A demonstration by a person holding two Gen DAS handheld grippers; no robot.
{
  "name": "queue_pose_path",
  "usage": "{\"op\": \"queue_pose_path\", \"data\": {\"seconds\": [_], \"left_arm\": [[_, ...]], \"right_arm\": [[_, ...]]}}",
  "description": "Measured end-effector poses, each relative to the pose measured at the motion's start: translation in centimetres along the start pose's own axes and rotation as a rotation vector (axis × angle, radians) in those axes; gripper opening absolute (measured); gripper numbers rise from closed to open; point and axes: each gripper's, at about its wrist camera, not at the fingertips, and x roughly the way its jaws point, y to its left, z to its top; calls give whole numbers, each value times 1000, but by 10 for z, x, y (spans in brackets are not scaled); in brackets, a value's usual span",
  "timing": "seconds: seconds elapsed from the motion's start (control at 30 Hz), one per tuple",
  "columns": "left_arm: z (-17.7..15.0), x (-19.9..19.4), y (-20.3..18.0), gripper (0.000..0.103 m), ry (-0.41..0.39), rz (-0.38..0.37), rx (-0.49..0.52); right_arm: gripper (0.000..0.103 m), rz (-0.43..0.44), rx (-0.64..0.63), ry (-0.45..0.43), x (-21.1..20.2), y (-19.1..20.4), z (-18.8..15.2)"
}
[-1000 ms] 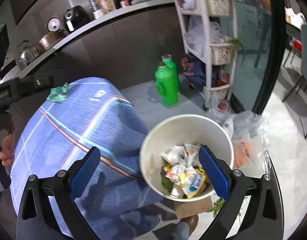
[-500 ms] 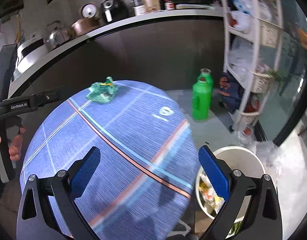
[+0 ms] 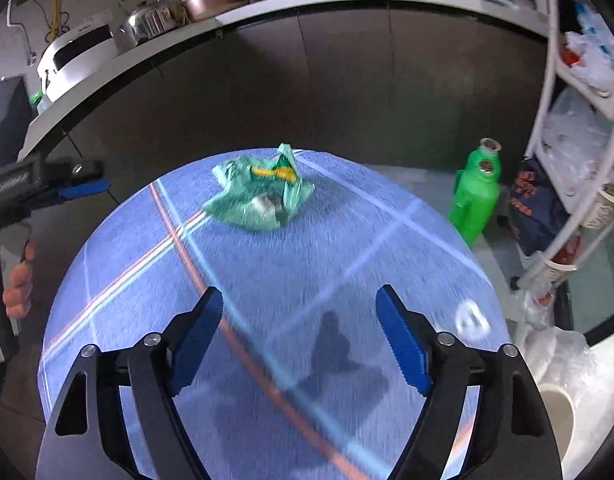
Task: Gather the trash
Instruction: 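Grasp the green snack bag with the right tool and the left tool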
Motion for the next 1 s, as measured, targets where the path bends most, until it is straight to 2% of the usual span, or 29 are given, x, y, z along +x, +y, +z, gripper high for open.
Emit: {"op": "queue_pose_path", "data": {"seconds": [0.23,0.33,0.4,0.43,0.53,0.8,1.0], "left_arm": [[7,28,16,75,41,-27,22],[5,42,17,75,54,-30,37],[6,49,19,75,58,-29,31],[6,53,20,75,62,-31,26],[4,61,23,76,70,-31,18],[1,69,21,92,64,-51,4],[-1,80,2,93,100,-163,-47]], "right_arm": [[66,63,-65,76,59,-3,50],[61,98,-104,94,75,2,61],[54,91,-141,106,83,6,65],[47,85,-160,112,88,8,67],[10,76,-168,124,95,8,69],[5,74,-178,86,81,4,50],[5,67,-170,90,68,6,29]]}}
